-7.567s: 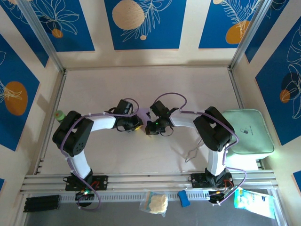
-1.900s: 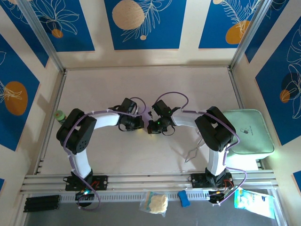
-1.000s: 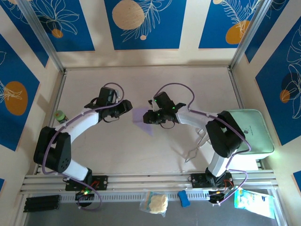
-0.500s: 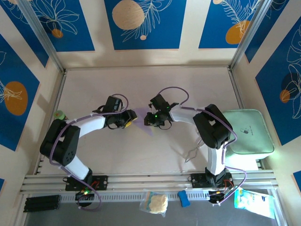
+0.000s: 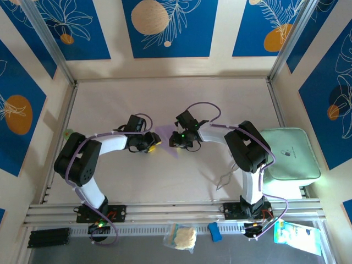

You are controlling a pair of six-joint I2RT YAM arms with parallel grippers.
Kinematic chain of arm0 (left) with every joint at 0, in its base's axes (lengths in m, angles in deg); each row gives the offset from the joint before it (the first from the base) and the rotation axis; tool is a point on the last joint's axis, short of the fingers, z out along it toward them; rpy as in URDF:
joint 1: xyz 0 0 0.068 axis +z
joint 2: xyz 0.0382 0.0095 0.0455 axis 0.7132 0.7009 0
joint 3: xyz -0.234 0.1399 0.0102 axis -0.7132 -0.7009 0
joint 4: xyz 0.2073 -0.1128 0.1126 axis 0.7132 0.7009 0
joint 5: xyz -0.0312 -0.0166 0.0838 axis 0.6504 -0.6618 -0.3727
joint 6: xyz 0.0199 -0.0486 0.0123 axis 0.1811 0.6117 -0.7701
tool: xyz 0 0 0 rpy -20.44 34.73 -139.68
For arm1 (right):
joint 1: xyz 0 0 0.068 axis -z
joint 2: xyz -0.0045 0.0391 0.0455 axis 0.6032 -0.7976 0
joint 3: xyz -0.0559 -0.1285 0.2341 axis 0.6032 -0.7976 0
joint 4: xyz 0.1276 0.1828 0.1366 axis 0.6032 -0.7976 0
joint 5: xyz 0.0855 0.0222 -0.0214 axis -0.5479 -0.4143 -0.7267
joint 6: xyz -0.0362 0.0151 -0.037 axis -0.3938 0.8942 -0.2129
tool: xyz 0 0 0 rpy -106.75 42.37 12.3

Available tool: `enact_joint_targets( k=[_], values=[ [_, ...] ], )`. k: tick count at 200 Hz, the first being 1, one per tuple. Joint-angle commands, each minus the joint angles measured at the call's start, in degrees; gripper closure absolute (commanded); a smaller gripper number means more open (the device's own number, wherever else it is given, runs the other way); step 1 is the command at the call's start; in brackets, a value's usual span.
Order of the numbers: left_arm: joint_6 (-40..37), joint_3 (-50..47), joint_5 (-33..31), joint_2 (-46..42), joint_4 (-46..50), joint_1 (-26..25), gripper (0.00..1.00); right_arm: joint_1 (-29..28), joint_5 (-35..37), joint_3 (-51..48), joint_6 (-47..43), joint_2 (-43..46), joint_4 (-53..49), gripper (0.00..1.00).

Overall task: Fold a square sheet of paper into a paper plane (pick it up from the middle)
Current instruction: Fourth fold the wing at the center of the table.

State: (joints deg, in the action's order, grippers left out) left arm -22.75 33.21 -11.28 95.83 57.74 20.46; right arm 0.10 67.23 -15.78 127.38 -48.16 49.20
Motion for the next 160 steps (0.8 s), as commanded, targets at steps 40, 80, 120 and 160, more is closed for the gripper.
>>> enact_joint_targets(
  k=[40,80,120,160],
  values=[
    [0.4,2.1,2.0,2.6,-1.9,-0.4,0.61,0.7,0.3,-0.7,0.5,-2.4,-2.6,0.76],
    [0.0,2.7,3.0,3.4,-3.0,-0.4,0.62,0.9,0.1,-0.7,0.4,-2.5,-2.6,0.76],
    [-0.7,3.3,3.3,3.3,-3.6,-0.5,0.65,0.9,0.0,-0.5,0.2,-2.8,-2.8,0.76],
    [-1.0,3.3,3.2,2.6,-3.3,-0.4,0.67,0.9,0.0,-0.4,0.2,-2.9,-3.0,0.76]
  ],
)
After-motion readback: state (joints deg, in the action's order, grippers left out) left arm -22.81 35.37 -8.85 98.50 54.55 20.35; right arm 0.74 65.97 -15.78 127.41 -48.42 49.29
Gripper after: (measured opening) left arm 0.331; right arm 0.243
